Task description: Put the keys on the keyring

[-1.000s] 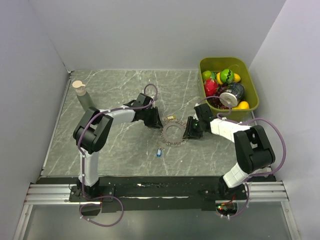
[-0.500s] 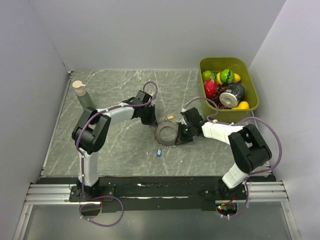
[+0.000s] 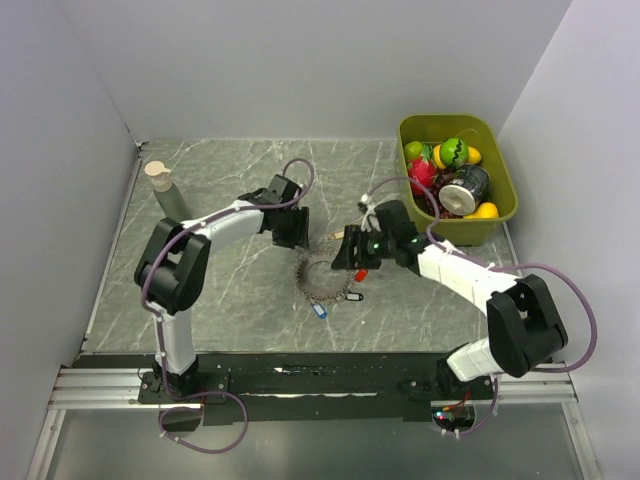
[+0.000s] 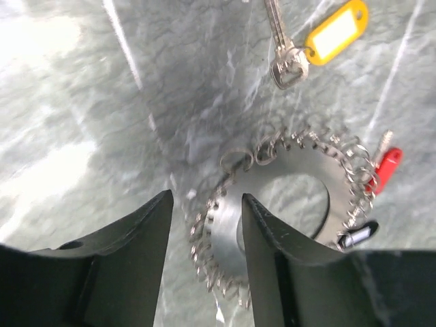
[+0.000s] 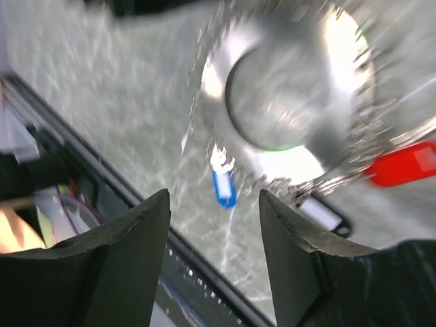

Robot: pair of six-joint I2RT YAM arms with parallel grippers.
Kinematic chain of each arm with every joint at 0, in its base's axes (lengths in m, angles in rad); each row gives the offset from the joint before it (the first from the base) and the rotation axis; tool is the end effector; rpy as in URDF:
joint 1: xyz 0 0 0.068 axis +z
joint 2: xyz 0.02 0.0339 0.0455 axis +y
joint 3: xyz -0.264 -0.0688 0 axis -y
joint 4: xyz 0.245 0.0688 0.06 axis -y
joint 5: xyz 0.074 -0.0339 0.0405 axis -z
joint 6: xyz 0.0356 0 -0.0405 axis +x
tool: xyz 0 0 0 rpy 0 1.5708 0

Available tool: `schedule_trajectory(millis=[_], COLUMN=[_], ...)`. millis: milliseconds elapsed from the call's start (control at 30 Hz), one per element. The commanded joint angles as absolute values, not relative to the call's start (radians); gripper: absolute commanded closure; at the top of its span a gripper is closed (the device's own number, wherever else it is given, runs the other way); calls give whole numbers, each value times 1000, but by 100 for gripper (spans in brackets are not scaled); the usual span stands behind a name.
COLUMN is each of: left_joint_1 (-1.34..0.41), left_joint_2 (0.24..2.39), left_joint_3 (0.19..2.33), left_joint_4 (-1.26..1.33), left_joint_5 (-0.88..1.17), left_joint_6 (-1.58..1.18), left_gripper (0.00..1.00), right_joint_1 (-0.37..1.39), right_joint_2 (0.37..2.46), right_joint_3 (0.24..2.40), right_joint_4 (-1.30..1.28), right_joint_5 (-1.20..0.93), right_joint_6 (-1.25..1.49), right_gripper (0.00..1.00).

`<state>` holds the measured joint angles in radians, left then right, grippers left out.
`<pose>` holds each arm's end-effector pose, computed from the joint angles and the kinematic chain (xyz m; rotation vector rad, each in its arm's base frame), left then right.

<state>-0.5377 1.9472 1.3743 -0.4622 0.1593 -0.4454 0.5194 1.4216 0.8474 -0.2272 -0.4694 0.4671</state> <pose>0.3502 -0.2154 0.1828 0.1831 2.6868 -0.5382 0.2460 0.1592 0.2159 -0.3066 2.4869 1.0034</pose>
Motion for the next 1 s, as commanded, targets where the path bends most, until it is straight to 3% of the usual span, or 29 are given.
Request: schedule_trajectory(millis=[0, 267, 567, 667, 900, 967], left_joint_1=[-515, -489, -489, -489, -476, -466], left_joint_2=[1826, 1772, 1813, 1844, 1946, 1962], left_joint_3=[1321, 1132, 1058, 1078, 1231, 1270], left_joint_4=[-456, -345, -267, -258, -317, -340], left_joint_5=[182, 421, 485, 485, 459, 434], left_joint_6=[-463, -583, -650, -644, -586, -568], left_gripper=[46, 46, 51, 60, 99, 99], right_joint_1=[419, 385, 380, 380, 382, 385], right_joint_2=[1439, 1609, 1684, 1704, 1706, 1703], right_joint_3=[891, 977, 973, 957, 916, 900], right_joint_4=[-247, -281, -241, -238, -233, -232], right_joint_5=[-439, -399, -394, -419, -492, -526], right_joint_6=[440, 384, 399, 396, 406, 414], right_gripper=[38, 44, 47, 53, 63, 67])
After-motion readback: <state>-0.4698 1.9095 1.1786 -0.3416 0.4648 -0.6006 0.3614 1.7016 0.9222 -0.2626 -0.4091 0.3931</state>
